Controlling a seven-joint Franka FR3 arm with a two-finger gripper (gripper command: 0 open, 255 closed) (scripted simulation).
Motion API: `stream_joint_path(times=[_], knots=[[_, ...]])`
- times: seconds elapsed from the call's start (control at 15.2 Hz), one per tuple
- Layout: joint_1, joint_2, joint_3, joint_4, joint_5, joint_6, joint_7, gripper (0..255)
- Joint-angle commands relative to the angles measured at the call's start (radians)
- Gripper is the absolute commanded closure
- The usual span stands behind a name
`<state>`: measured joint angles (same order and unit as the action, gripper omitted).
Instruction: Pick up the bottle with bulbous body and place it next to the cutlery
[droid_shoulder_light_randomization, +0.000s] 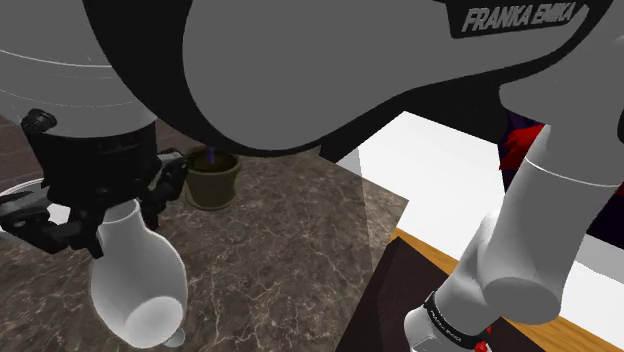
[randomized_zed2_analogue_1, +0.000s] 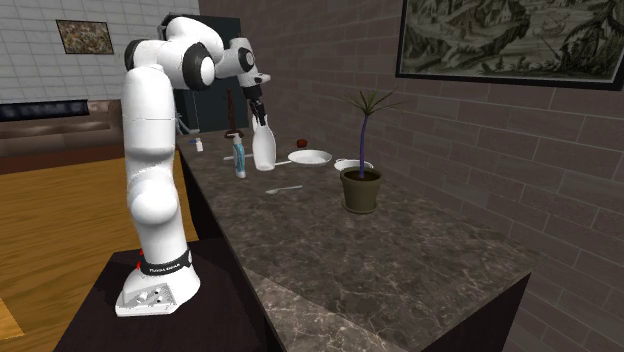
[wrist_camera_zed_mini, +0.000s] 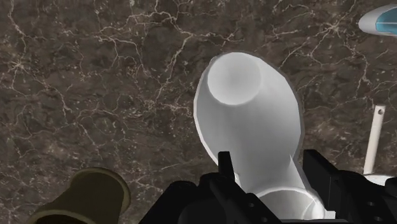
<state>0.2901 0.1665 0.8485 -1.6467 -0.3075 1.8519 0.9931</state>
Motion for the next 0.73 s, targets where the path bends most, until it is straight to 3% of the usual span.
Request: stream_joint_path(times=[0.0,0.33,0.59,0.66], knots=[[0.067,0.103,0.005,0.081,-0.086,-0.027,0.074,255],[0.265,0.318,-0.036,0.304,-0.234,-0.106,0.181,255],[0.45,0.503,-0.089,0.559,-0.329,-0.192,0.214,255],[0.445,0.501,-0.09,0.541,-0.328,-0.178,0.219,255]])
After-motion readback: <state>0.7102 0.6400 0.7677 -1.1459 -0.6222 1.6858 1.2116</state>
